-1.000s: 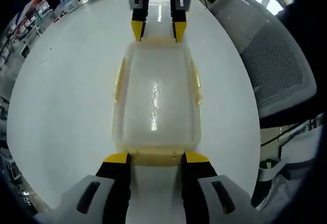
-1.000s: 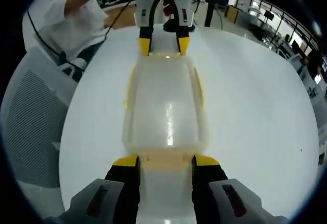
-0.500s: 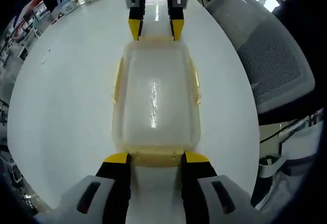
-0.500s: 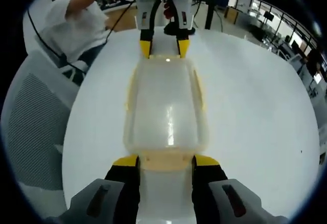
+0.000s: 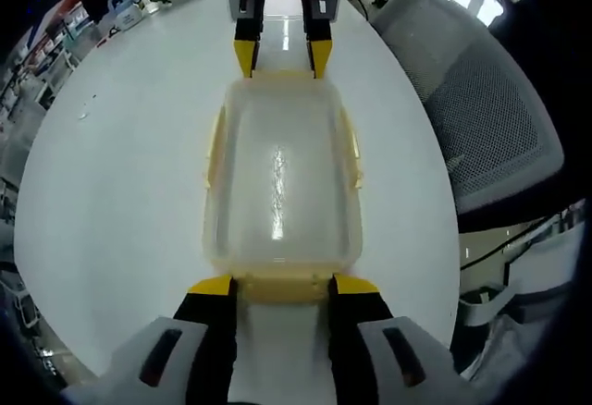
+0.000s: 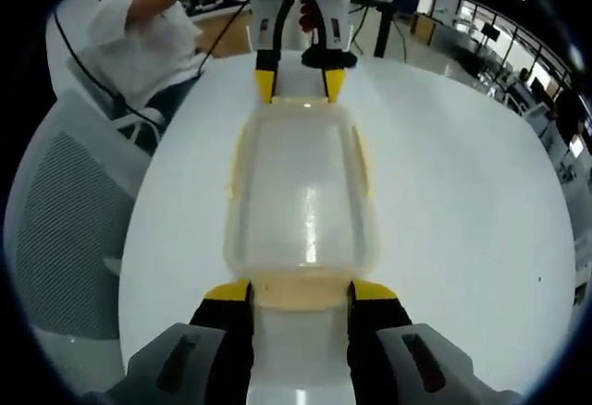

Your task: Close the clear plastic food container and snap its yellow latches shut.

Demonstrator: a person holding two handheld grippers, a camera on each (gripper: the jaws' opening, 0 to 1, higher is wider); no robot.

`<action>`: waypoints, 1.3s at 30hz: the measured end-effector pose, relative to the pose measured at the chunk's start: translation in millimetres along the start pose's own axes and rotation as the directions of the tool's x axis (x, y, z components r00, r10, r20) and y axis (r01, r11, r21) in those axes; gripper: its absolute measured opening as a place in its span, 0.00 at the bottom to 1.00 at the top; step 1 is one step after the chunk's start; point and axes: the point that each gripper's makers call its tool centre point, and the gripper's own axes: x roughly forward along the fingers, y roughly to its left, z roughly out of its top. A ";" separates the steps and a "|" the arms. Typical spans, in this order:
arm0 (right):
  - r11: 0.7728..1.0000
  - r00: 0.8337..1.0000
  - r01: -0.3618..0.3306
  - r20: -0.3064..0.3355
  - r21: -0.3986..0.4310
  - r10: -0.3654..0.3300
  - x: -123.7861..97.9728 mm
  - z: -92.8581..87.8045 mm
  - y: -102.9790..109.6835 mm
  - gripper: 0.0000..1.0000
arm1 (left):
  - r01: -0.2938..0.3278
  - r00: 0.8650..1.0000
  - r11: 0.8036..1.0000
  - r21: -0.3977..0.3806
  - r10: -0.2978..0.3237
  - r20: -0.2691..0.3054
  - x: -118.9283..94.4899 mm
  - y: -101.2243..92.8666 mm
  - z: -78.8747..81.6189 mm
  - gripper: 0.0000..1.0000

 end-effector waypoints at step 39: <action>1.000 0.999 0.003 0.032 -0.006 -0.003 -50.1 27.8 -11.0 0.38 | -0.044 0.999 0.999 0.001 0.044 -0.020 -52.2 10.7 20.8 0.38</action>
